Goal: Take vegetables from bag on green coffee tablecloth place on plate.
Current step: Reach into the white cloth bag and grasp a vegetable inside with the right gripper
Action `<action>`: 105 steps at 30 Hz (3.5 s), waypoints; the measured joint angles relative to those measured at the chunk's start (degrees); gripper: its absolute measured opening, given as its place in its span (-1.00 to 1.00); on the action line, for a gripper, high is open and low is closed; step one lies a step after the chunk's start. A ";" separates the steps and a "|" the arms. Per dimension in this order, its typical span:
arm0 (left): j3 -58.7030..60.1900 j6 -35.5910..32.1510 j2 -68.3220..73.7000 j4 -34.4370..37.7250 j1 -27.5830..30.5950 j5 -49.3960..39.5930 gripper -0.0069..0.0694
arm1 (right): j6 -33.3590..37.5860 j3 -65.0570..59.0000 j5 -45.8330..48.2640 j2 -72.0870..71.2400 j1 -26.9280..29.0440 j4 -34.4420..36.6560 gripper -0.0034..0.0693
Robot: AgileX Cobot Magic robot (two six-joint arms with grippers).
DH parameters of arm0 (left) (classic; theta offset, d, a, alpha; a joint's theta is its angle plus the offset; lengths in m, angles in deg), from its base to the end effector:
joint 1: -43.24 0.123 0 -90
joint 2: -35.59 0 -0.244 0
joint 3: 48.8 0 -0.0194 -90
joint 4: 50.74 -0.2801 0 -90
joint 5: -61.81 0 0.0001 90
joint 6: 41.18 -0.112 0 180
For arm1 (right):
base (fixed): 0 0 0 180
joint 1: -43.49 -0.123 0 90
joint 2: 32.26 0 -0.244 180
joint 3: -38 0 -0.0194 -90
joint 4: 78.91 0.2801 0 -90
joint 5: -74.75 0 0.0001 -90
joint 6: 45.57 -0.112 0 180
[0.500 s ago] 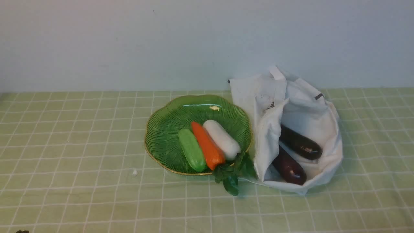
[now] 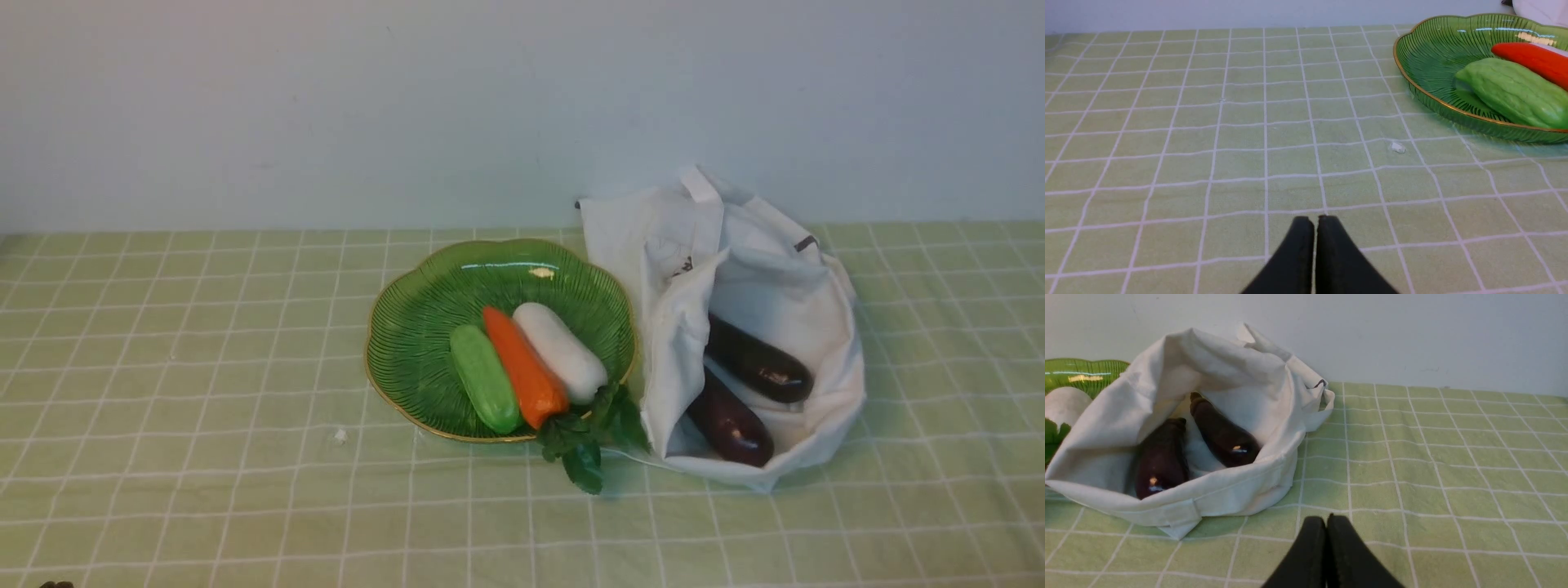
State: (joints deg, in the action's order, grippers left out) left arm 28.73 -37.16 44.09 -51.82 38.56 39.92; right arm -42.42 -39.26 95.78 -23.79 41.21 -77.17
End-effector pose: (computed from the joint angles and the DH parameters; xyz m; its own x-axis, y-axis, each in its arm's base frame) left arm 0.1429 -0.0109 0.1633 -0.3101 -0.0274 -0.9503 0.0587 0.9971 -0.0479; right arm 0.1436 0.0069 0.1668 -0.2865 -0.0381 -0.9573 -0.0579 0.9981 -0.0224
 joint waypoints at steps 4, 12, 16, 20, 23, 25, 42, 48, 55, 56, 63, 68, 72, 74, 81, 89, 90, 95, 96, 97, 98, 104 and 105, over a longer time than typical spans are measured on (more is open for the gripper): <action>0.00 0.00 0.00 0.00 0.00 0.00 -0.83 | 0.00 0.00 0.00 0.00 0.00 0.00 -0.95; 0.00 0.00 0.00 0.00 0.00 0.00 -0.83 | 0.00 0.00 0.00 0.00 0.00 0.00 -0.95; 0.00 0.00 0.00 0.00 0.00 0.00 -0.83 | 0.00 0.00 0.00 0.00 0.00 0.00 -0.95; 0.00 0.00 0.00 0.00 0.00 0.00 -0.83 | 0.00 0.00 0.00 0.00 0.00 0.00 -0.95; 0.00 0.00 0.00 0.00 0.00 0.00 -0.83 | 0.00 0.00 0.00 0.00 0.00 0.00 -0.95; 0.00 0.00 0.00 0.00 0.00 0.00 -0.83 | 0.00 0.00 0.00 0.00 0.00 0.00 -0.95; 0.00 0.00 0.00 0.00 0.00 0.00 -0.83 | -19.65 -0.25 -1.90 0.00 0.00 31.97 -0.95; 0.00 0.00 0.00 0.00 0.00 0.00 -0.83 | -25.36 -0.25 -3.19 0.00 -0.11 47.56 -0.95; 0.00 0.00 0.00 0.00 0.00 0.00 -0.83 | -15.98 1.50 -2.68 0.00 -0.11 48.62 -0.95; 0.00 0.00 0.00 0.00 0.00 0.00 -0.83 | -11.47 4.61 -2.62 0.00 -0.17 48.49 -0.95; 0.00 0.00 0.00 0.00 0.00 0.00 -0.83 | 6.63 22.63 0.32 8.22 -0.22 40.62 -0.95; 0.00 0.00 0.00 0.00 0.00 0.00 -0.83 | 7.90 33.87 13.59 25.78 -0.28 27.23 -0.95; 0.00 0.00 0.00 0.00 0.00 0.00 -0.83 | 6.87 37.65 19.85 39.40 -0.28 20.64 -0.93; 0.00 0.00 0.00 0.00 0.00 0.00 -0.83 | 7.66 39.25 20.79 48.48 -0.28 20.26 -0.90; 0.00 0.00 0.00 0.00 0.00 0.00 -0.83 | 16.53 43.09 20.36 69.97 -4.07 27.11 -0.53; 0.00 0.00 0.00 0.00 0.00 0.00 -0.83 | 18.72 53.67 15.24 90.45 -12.47 27.01 0.18; 0.00 0.00 0.00 0.00 0.00 0.00 -0.83 | 18.72 54.97 14.56 92.40 -12.86 26.90 0.24; 0.00 0.00 0.00 0.00 0.00 0.00 -0.83 | 18.88 58.42 12.20 99.39 -13.59 26.19 0.40; 0.00 0.00 0.00 0.00 0.00 0.00 -0.83 | 18.90 58.68 11.57 100.61 -13.59 26.00 0.41; 0.00 0.00 0.00 0.00 0.00 0.00 -0.83 | 18.90 58.88 10.62 101.97 -13.59 25.88 0.42; 0.00 0.00 0.00 0.00 0.00 0.00 -0.83 | 18.95 58.94 10.15 102.81 -13.61 25.82 0.42; 0.00 0.00 0.00 0.00 0.00 0.00 -0.83 | 19.39 59.18 8.39 106.80 -13.61 25.30 0.41; 0.00 0.00 0.00 0.00 0.00 0.00 -0.83 | 19.75 59.18 8.39 107.40 -13.61 24.92 0.36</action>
State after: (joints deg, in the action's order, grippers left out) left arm 28.73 -37.16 44.09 -51.82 38.56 39.92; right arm -22.68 19.92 104.18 83.61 27.61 -52.25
